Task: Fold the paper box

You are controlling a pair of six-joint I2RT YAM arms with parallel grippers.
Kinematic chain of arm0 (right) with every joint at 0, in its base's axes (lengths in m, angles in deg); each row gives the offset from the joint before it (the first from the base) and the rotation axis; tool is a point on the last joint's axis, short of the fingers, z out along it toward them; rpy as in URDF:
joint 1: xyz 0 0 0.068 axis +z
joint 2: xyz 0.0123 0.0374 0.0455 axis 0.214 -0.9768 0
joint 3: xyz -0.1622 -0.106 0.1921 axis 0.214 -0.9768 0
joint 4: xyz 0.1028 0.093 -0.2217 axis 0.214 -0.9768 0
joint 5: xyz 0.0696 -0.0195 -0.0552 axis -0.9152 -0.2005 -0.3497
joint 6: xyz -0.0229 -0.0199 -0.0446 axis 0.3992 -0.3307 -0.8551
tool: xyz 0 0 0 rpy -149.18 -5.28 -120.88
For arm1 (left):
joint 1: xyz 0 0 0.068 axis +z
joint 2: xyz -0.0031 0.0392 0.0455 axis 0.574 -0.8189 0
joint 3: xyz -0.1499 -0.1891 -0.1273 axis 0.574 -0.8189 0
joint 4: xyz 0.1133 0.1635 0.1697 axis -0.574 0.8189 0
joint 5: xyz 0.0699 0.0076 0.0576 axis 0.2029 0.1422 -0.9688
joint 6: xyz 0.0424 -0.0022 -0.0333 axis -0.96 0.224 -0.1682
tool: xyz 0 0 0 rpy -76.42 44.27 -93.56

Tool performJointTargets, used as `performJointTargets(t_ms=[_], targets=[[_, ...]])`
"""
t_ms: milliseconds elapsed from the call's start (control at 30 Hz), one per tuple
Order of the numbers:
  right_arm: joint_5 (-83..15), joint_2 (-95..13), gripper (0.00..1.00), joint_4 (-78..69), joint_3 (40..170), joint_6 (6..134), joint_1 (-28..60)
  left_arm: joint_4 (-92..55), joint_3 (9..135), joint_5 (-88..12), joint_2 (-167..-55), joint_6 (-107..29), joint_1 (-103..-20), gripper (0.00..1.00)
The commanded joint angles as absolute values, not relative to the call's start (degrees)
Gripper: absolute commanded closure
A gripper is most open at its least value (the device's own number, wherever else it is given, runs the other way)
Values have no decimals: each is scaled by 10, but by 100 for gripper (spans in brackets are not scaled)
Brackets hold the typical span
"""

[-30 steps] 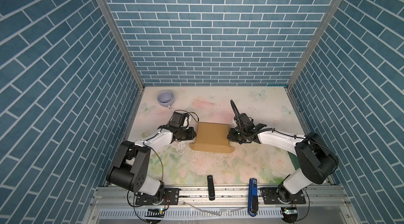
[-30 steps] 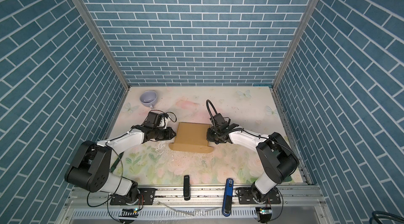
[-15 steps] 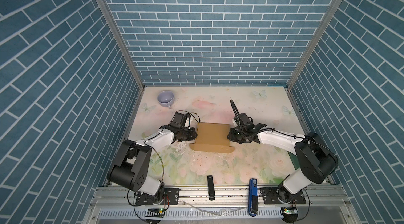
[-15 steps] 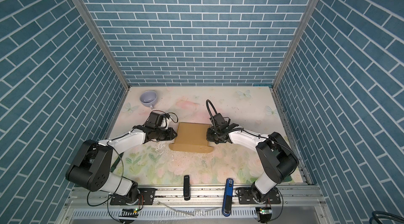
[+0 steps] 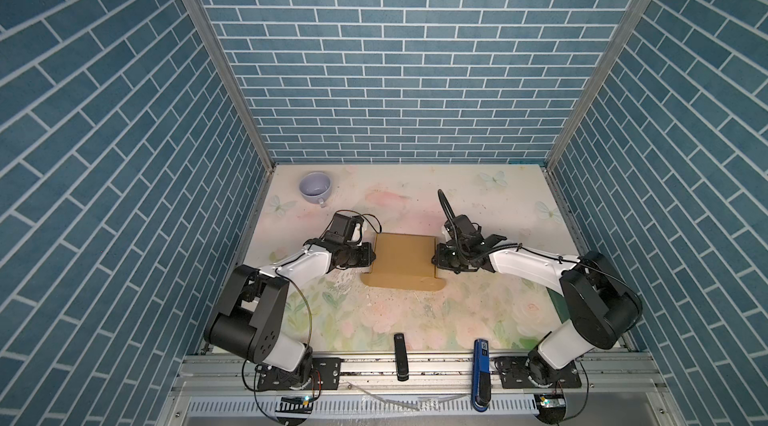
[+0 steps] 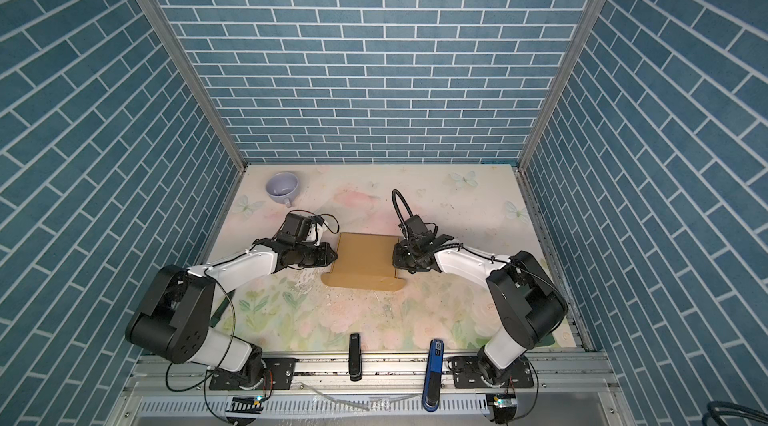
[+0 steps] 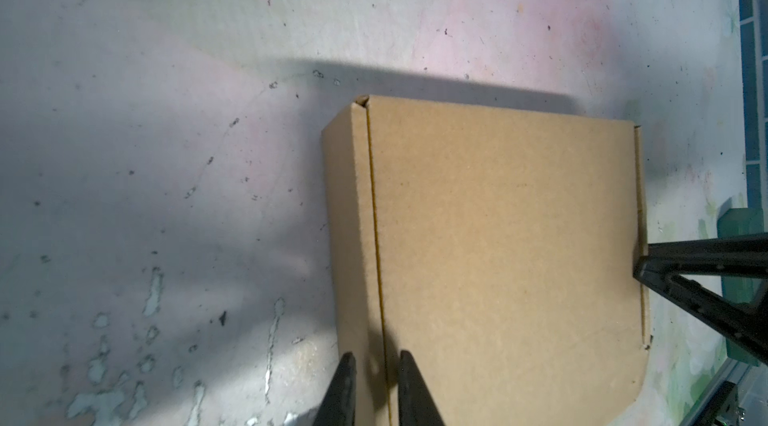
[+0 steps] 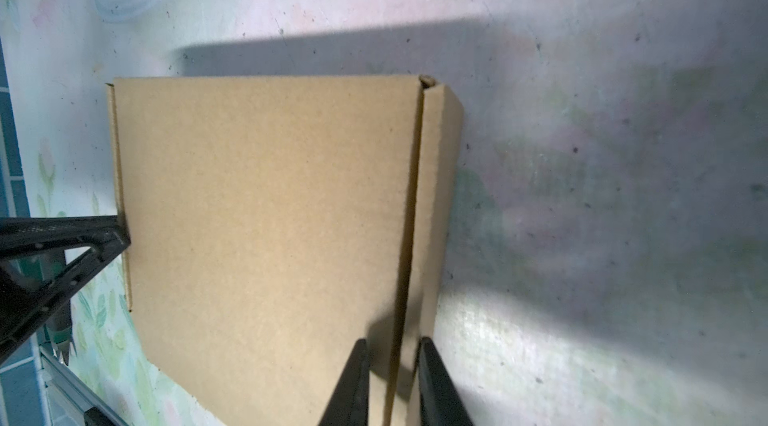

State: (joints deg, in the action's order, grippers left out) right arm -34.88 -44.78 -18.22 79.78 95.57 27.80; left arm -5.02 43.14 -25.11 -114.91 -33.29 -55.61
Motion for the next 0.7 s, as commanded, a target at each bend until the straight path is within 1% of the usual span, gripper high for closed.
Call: performJointTargets(t_ms=[0,367,400,533,667], targets=[[-340,-428,77,-218,820,935,276,-44,430,-262,-1165,-335,-560,81],[-321,-369,74,-241,814,935,261,-56,419,-262,-1164,-331,-559,84],[-322,-365,73,-240,812,936,259,-57,418,-263,-1164,-331,-558,84],[-336,-351,62,-221,797,948,256,-61,414,-264,-1163,-330,-558,85],[-360,-342,52,-165,765,971,254,-64,409,-264,-1163,-329,-555,85]])
